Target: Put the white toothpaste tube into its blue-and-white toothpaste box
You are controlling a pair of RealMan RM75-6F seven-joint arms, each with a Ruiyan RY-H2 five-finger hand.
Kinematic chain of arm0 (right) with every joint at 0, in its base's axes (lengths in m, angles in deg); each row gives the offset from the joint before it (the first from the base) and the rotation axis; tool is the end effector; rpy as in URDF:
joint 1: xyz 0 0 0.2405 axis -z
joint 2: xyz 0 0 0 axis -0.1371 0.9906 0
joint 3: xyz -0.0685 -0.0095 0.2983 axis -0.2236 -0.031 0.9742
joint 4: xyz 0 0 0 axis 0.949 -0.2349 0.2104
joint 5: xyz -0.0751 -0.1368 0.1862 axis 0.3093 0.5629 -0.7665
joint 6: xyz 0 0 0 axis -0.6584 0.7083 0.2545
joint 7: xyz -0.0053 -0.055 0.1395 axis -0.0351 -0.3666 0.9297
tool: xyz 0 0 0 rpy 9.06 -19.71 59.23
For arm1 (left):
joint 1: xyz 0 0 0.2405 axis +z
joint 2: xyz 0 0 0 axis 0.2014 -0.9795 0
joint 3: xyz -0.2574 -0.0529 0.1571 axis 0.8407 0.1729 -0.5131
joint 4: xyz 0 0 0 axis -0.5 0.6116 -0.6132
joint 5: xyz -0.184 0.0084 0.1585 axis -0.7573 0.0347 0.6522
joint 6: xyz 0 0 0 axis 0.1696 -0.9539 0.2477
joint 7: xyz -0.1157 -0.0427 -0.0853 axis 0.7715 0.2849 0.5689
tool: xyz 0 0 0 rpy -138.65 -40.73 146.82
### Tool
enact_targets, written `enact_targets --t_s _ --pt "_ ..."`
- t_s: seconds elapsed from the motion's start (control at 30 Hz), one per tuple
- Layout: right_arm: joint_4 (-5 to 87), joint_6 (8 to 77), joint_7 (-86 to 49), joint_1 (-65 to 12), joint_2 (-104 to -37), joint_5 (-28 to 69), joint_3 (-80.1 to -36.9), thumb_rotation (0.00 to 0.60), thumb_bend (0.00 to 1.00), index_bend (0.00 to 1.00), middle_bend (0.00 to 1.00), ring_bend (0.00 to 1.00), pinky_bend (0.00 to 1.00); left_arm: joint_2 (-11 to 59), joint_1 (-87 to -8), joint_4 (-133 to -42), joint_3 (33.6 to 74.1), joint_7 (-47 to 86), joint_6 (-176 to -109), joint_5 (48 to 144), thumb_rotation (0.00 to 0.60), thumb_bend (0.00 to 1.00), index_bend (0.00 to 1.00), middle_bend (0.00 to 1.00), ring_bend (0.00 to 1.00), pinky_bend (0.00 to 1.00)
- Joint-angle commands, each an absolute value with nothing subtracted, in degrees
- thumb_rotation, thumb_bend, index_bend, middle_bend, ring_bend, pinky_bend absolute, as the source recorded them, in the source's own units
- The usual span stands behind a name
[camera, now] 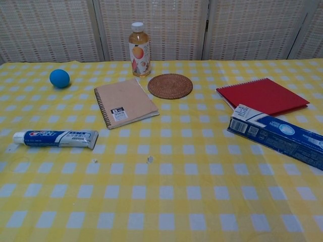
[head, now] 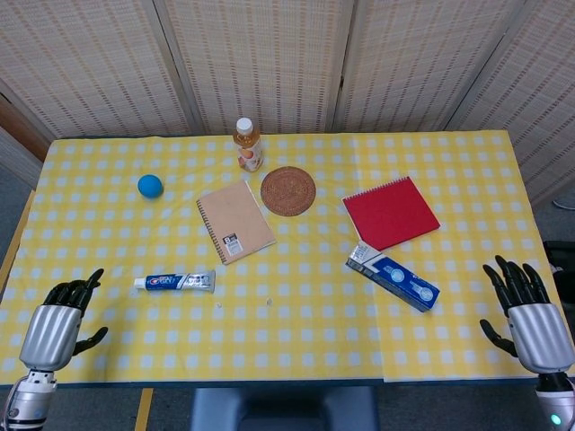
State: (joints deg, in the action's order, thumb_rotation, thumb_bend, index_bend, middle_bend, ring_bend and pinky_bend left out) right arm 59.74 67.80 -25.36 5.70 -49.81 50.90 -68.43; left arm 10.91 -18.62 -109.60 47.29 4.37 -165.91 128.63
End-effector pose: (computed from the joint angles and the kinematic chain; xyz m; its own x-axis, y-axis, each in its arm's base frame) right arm -0.3569 -0.1648 0.1536 0.4883 0.0186 0.8725 -0.8681 -0.0924 0.4878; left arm -0.3217 0.1974 0.1066 0.5136 -0.0700 0.8552 0.8384 -0.1712 -0.5175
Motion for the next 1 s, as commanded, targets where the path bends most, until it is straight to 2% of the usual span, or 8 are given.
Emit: enact_targets --t_s 0.03,0.13,0.23,0.33,0.57,0.8,1.0 --pt "59.8 66.9 -26.0 5.3 -50.3 51.1 -68.5 0.6 0.31 0.0 0.0 0.0 0.0 11.1 -20.3 -110.9 48.0 3.2 -165.7 130.7 0.6 0.19 0.28 0.62 0.57 0.62" --pt "59.8 66.0 -26.6 4.9 -50.6 51.0 -68.5 0.6 0.31 0.0 0.0 0.0 0.0 11.8 -21.5 -111.5 48.9 1.6 -165.3 131.3 0.6 0.19 0.41 0.76 0.7 0.72" --pt "59.8 65.6 -27.1 4.7 -50.8 50.7 -68.5 0.6 0.31 0.0 0.0 0.0 0.0 12.5 -22.9 -111.8 49.5 -1.9 -162.7 130.2 0.6 0.19 0.46 0.94 0.86 0.87" --pt "59.8 65.5 -27.4 4.8 -50.9 50.5 -68.4 0.6 0.31 0.0 0.0 0.0 0.0 12.3 -24.1 -114.3 49.7 -5.8 -157.0 124.6 0.6 0.18 0.5 1.0 0.98 0.99" --pt "60.0 65.0 -28.3 4.8 -51.0 49.7 -68.4 0.6 0.31 0.0 0.0 0.0 0.0 13.7 -28.0 -115.9 52.3 -8.5 -148.0 112.5 0.6 0.18 0.47 1.0 1.0 1.0" --pt "59.9 64.4 -29.0 4.7 -51.2 49.0 -68.2 0.6 0.31 0.0 0.0 0.0 0.0 16.2 -31.1 -112.0 53.4 -6.1 -144.3 109.1 0.6 0.18 0.42 1.0 1.0 1.0" --pt "59.7 63.1 -29.9 4.2 -51.7 47.7 -67.8 0.6 0.31 0.0 0.0 0.0 0.0 17.8 -34.3 -108.2 54.4 -4.7 -139.1 103.9 0.6 0.2 0.45 1.0 1.0 1.0"
